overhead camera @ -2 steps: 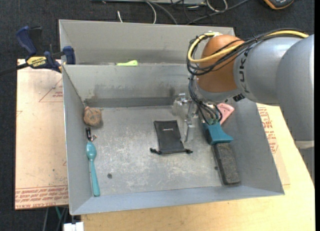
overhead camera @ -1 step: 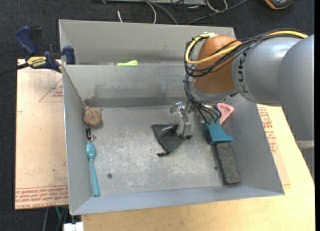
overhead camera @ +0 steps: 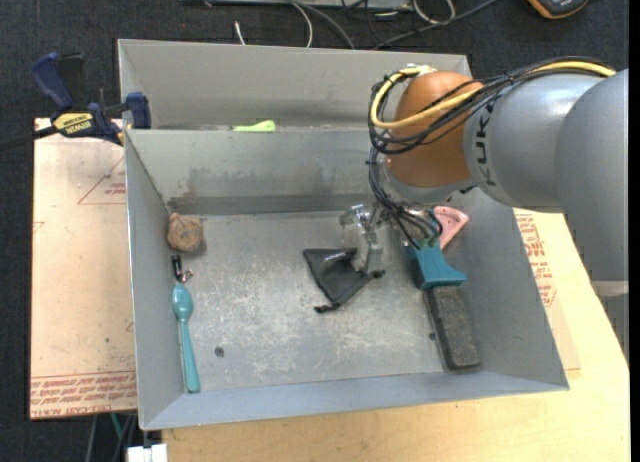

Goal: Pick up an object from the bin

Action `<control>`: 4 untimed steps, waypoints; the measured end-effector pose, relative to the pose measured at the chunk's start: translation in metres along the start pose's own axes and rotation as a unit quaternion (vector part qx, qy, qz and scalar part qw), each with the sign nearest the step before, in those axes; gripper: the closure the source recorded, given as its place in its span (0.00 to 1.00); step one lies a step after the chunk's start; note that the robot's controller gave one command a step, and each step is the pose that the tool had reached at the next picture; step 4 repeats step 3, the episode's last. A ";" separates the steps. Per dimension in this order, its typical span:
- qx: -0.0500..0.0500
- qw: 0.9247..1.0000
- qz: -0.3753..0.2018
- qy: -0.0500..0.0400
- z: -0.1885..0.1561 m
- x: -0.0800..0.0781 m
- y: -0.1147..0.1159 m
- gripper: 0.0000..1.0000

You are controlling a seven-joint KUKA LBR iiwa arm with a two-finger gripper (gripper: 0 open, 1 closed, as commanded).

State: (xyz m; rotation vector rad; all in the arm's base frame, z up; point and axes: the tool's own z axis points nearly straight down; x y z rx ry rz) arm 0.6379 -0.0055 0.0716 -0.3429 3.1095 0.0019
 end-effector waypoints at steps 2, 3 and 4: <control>-0.002 0.978 -0.208 0.001 -0.058 0.023 -0.021 1.00; -0.001 0.995 -0.100 0.000 -0.135 0.017 -0.022 1.00; -0.001 0.995 -0.100 0.000 -0.135 0.017 -0.022 1.00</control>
Offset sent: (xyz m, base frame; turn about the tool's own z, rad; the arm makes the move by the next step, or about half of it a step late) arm -0.0308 -0.0159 0.1626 -0.0049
